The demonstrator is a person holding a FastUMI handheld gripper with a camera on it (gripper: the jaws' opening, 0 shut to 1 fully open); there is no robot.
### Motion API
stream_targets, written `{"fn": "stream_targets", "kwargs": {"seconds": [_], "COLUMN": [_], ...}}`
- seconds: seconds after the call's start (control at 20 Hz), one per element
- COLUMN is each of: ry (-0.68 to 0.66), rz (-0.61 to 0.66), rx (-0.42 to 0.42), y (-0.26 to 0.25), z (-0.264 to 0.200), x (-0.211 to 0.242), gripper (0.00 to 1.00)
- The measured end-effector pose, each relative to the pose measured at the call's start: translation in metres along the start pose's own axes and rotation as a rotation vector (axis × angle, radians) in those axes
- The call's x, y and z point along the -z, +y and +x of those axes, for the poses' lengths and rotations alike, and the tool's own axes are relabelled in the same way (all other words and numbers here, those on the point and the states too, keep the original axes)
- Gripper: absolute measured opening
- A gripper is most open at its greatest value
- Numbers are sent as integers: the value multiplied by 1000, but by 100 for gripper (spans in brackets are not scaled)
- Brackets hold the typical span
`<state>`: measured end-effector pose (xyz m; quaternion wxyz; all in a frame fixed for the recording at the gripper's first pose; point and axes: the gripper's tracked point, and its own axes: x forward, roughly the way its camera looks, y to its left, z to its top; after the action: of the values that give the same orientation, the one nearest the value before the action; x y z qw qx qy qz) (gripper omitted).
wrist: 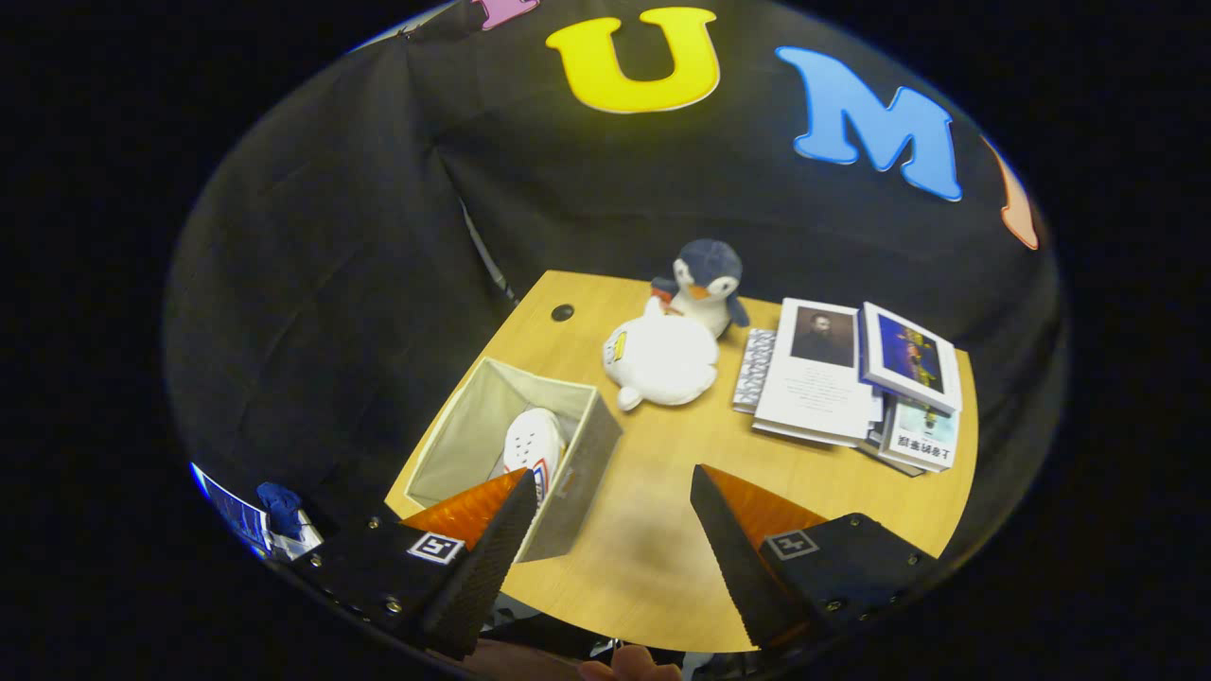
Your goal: Open the storage box then place both shoes into the box .Put the left shoe in first, then the right shoe, with the right side of both shoes facing outward in a uniform manner.
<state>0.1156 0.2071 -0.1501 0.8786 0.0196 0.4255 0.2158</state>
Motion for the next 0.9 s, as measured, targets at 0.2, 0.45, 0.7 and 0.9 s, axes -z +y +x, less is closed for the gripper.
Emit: {"fn": "stream_targets", "kwargs": {"seconds": [0.2, 0.45, 0.7, 0.9], "ry": [-274, -571, -772, -791], "rz": [88, 117, 73, 46], "rx": [80, 189, 270, 277], "y": [-38, -74, -89, -87], "z": [-54, -132, -186, -199], "x": [-30, -56, -70, -64], "gripper": [99, 100, 99, 99]}}
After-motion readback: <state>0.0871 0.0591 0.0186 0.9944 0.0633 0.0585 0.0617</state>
